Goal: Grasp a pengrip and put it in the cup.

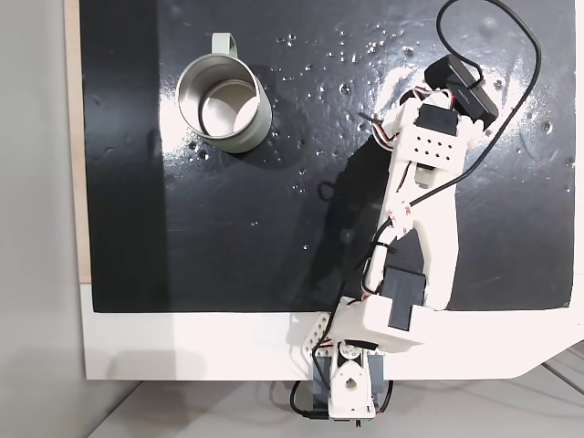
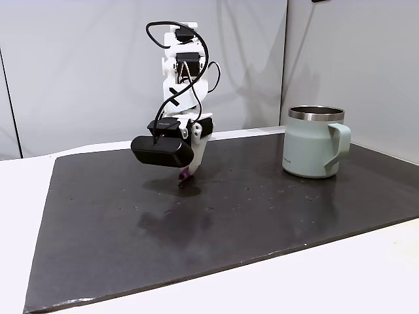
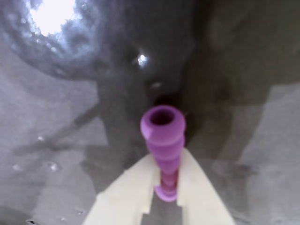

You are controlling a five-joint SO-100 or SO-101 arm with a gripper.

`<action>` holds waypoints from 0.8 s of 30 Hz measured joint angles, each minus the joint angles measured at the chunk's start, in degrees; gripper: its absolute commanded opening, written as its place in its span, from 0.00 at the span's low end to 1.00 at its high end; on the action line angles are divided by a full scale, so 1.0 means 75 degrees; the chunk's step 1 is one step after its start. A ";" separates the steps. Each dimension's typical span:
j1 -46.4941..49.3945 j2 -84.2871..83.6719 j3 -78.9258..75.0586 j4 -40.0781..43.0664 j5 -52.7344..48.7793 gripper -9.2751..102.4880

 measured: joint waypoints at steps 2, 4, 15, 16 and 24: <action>-0.0012 0.0059 0.0000 0.0105 -0.0012 0.08; -0.0070 0.0258 0.0012 0.0410 0.0047 0.08; -0.0879 0.3234 0.0000 0.1910 0.1406 0.08; -0.1020 0.3328 -0.0059 0.1969 0.1605 0.08; -0.2414 0.3129 -0.1711 0.2203 0.3492 0.08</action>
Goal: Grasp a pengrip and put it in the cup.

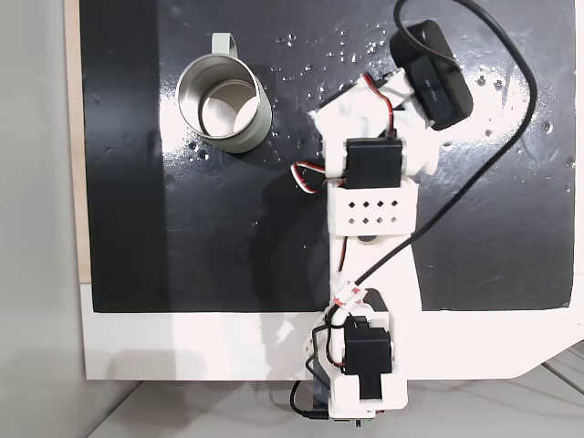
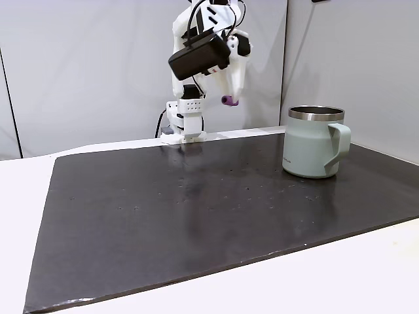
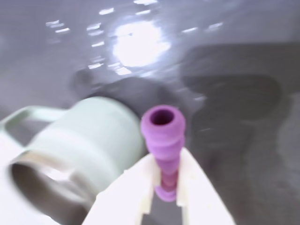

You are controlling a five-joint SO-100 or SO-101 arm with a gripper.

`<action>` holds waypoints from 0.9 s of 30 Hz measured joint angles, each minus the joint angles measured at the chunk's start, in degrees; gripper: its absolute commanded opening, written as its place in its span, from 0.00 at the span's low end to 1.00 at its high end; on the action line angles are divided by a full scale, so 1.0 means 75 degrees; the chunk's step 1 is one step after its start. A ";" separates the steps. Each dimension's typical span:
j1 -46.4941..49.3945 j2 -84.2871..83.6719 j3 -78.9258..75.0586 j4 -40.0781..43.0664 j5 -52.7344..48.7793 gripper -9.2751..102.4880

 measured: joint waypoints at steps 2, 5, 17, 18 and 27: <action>-0.0375 -0.0141 -0.0234 0.0000 0.0434 0.08; -0.0902 -0.0176 -0.0305 0.0012 0.1020 0.08; -0.2344 -0.0328 -0.0375 -0.0281 0.2766 0.08; -0.2355 -0.0398 -0.0434 -0.0352 0.2859 0.08; -0.2578 -0.1359 -0.1875 -0.0375 0.3492 0.08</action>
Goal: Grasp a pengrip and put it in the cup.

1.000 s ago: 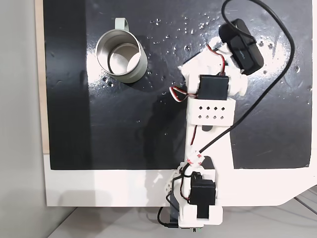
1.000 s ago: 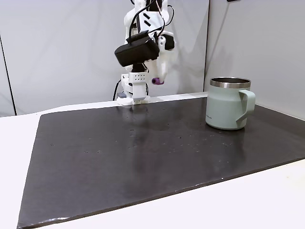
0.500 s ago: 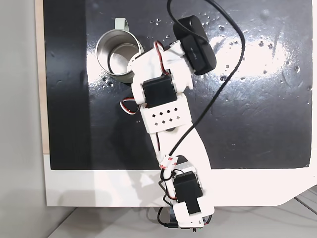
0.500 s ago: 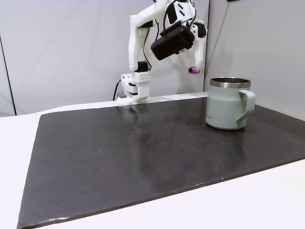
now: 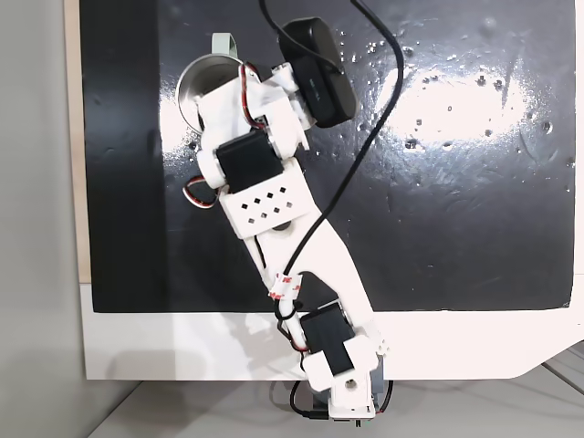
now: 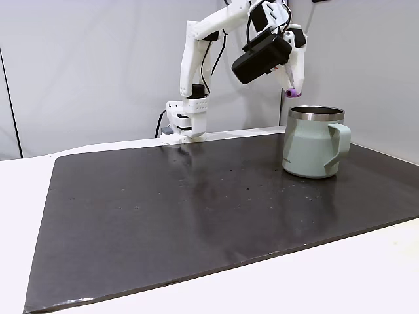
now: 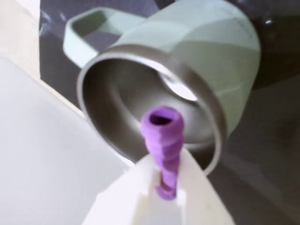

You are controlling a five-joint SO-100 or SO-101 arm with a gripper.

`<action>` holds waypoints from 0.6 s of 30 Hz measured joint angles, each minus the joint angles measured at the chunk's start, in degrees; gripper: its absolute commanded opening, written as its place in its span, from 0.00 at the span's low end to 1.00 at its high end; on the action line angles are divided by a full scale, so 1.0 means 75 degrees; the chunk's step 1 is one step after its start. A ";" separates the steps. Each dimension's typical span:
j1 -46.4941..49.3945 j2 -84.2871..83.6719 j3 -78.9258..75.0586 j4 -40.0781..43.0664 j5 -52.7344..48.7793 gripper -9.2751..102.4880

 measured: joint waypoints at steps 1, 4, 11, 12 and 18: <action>0.0000 -0.0059 -0.0070 -0.0094 0.0035 0.08; 0.0070 -0.0293 -0.0258 -0.0316 0.0094 0.08; -0.0188 -0.0809 -0.0914 -0.0352 0.0105 0.08; -0.0199 -0.0855 -0.0984 -0.0352 0.0105 0.08; -0.0199 -0.0926 -0.1043 -0.0492 0.0070 0.08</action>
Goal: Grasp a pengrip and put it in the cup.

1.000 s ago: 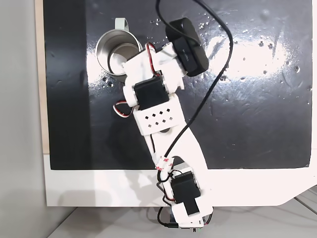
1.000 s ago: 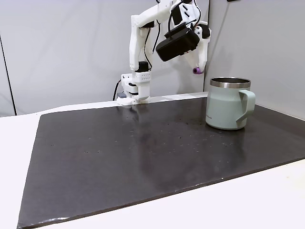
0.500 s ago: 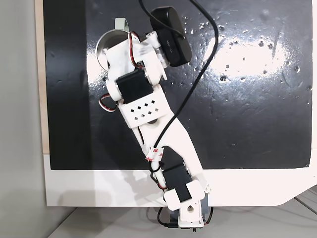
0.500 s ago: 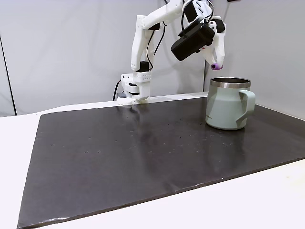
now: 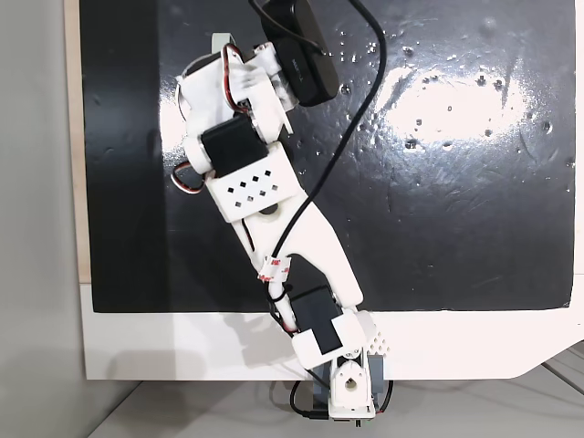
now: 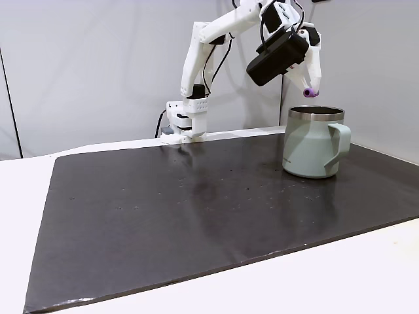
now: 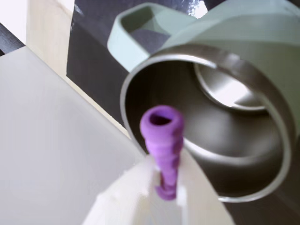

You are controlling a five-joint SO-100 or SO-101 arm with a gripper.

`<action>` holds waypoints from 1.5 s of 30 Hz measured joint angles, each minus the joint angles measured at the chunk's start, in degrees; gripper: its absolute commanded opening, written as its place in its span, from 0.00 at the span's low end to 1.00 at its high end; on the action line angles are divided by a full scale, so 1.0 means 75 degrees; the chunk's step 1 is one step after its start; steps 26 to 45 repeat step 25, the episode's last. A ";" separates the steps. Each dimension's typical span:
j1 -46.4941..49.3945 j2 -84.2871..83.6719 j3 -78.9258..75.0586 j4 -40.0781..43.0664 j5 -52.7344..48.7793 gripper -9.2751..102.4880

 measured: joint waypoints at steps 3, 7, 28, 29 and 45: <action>-0.0070 0.0000 0.0000 0.0000 -0.0129 0.15; -0.0117 0.0000 0.0000 0.0059 -0.0246 0.29; -0.0141 0.0000 -0.0270 0.0445 -0.0398 0.31; -0.0141 0.0000 -0.0270 0.0445 -0.0398 0.31; -0.0141 0.0000 -0.0270 0.0445 -0.0398 0.31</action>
